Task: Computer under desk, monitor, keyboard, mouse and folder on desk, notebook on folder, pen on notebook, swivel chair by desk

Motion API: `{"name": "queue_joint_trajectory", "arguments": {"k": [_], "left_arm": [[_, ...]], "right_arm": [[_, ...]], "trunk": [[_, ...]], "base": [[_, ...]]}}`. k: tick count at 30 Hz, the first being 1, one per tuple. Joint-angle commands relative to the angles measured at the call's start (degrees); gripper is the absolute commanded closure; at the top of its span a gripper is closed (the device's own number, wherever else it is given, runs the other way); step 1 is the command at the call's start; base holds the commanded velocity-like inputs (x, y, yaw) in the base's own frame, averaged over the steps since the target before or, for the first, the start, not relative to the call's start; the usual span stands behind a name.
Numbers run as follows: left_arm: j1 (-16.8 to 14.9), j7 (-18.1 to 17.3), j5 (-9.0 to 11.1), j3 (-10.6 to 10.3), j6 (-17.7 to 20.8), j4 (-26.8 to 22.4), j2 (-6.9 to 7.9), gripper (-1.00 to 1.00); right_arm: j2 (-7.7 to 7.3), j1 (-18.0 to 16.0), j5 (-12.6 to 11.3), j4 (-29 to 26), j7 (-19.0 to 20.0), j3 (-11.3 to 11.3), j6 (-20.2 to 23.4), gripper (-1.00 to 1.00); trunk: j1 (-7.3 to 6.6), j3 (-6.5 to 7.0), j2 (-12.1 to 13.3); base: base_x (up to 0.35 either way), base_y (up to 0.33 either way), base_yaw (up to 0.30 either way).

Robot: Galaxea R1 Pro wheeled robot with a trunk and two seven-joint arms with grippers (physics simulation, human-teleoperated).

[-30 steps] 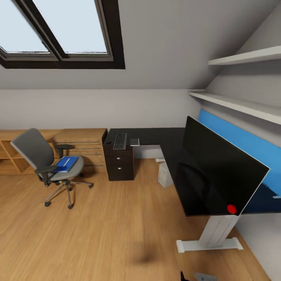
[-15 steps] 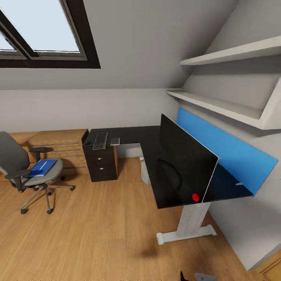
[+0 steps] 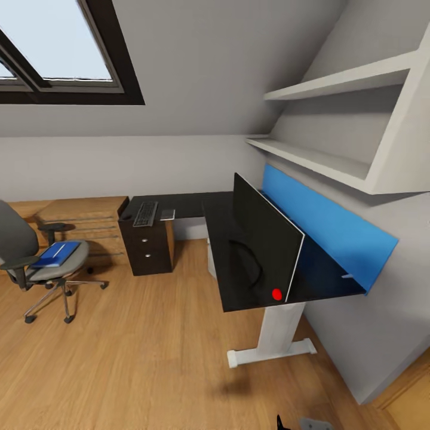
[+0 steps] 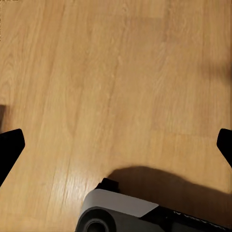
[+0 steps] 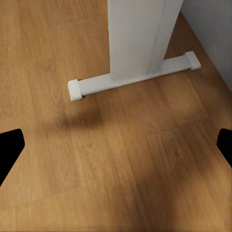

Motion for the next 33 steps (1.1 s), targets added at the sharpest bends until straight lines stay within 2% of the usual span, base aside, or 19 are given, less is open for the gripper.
{"name": "queue_joint_trajectory", "arguments": {"k": [1, 4, 7, 11, 33], "left_arm": [[-0.1, 0.4, 0.6, -0.5, -1.1, -0.1, 0.09, -1.00], [-0.1, 0.3, 0.6, -0.4, -1.4, -0.1, 0.06, -1.00], [-0.1, 0.3, 0.8, -0.5, -1.5, 0.0, 0.03, -1.00], [-0.1, 0.4, 0.9, -0.6, -1.5, 0.1, 0.02, -1.00], [-0.1, 0.2, 1.2, -0.5, -1.4, 0.2, 0.02, -1.00]], "right_arm": [[0.11, -0.1, 0.1, 0.1, 0.1, 0.0, -0.3, -1.00], [0.13, -0.1, 1.2, 0.1, 0.1, 0.3, -0.3, -1.00], [0.11, -0.1, 3.3, 0.2, 0.0, 0.5, -0.3, -1.00], [0.10, -0.1, 4.1, 0.2, -0.1, 0.6, -0.2, -1.00], [-0.07, -0.1, 4.6, 0.2, -0.2, 0.6, -0.4, -1.00]], "trunk": [[0.03, -0.13, -0.1], [0.03, -0.13, -0.1], [0.03, -0.13, -0.1], [0.03, -0.13, -0.1], [0.03, -0.13, -0.1]], "base": [[-0.007, -0.015, 0.000], [-0.005, -0.009, 0.000], [-0.002, -0.004, 0.000], [-0.001, -0.001, 0.000], [0.000, 0.000, 0.000]]}}
